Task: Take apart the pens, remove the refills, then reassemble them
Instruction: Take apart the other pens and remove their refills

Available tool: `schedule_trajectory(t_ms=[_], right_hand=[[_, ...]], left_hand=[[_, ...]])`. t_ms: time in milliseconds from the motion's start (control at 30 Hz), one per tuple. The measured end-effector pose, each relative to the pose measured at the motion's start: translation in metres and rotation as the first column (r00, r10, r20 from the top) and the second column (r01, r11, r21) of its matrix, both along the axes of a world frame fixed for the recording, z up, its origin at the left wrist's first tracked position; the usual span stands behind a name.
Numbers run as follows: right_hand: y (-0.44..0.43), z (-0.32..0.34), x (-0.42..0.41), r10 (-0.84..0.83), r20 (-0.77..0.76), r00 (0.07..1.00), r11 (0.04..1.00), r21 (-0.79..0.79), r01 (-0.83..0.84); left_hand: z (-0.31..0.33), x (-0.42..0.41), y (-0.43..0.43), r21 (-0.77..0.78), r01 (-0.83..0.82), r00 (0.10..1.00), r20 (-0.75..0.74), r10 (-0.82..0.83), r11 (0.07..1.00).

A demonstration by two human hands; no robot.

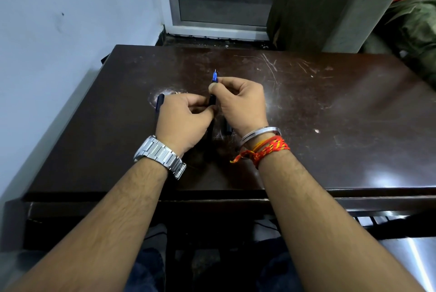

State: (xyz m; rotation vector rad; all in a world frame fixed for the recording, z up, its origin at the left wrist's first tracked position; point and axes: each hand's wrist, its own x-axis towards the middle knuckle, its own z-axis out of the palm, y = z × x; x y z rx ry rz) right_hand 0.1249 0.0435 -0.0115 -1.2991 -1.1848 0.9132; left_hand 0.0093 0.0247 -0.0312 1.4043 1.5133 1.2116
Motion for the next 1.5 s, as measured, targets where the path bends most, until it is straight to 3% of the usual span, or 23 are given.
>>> schedule_trajectory(t_ms=[200, 400, 500, 600, 667, 733, 833, 933, 1000, 1133, 1500], right_hand=[[0.004, -0.003, 0.001, 0.019, 0.029, 0.999, 1.000, -0.015, -0.019], [0.005, -0.003, 0.006, 0.006, 0.077, 0.997, 0.997, -0.082, 0.000], [0.006, -0.004, 0.015, -0.103, 0.356, 0.929, 0.989, -0.061, 0.133], [0.002, -0.007, 0.023, 0.042, 0.640, 0.767, 0.977, -0.186, 0.101], [0.000, -0.012, 0.024, 0.161, 0.702, 0.694, 0.950, -0.300, 0.083], [-0.001, -0.013, 0.022, 0.161, 0.711, 0.684, 0.953, -0.293, 0.080], [0.000, -0.007, 0.019, -0.046, 0.587, 0.808, 0.985, -0.109, 0.136], [0.005, -0.003, 0.020, -0.187, 0.179, 0.966, 0.980, -0.034, 0.196], [0.007, -0.003, 0.019, -0.177, -0.055, 0.983, 0.984, -0.004, 0.177], [0.008, -0.001, 0.017, -0.141, -0.268, 0.953, 0.985, 0.059, 0.162], [0.009, -0.001, 0.016, -0.086, -0.335, 0.938, 0.988, 0.090, 0.123]], left_hand=[[0.005, 0.001, -0.004, 0.095, -0.067, 0.991, -0.109, 0.078, 0.993], [0.003, 0.000, -0.002, 0.090, -0.086, 0.981, -0.164, 0.100, 0.992], [0.000, -0.001, 0.000, 0.049, -0.134, 0.977, -0.159, 0.140, 0.990], [-0.002, -0.001, 0.001, 0.027, -0.153, 0.977, -0.146, 0.155, 0.988], [-0.003, -0.001, 0.001, 0.030, -0.154, 0.976, -0.148, 0.157, 0.988], [-0.002, 0.000, 0.000, 0.027, -0.145, 0.979, -0.141, 0.147, 0.989], [-0.002, 0.000, 0.000, 0.018, -0.116, 0.981, -0.154, 0.118, 0.993], [-0.001, 0.000, -0.002, 0.007, -0.064, 0.983, -0.175, 0.065, 0.998], [0.000, 0.000, -0.003, 0.003, -0.028, 0.982, -0.186, 0.028, 1.000], [0.002, 0.003, -0.005, 0.006, 0.004, 0.980, -0.199, -0.003, 1.000], [0.007, 0.004, -0.008, 0.011, 0.019, 0.969, -0.248, -0.016, 1.000]])
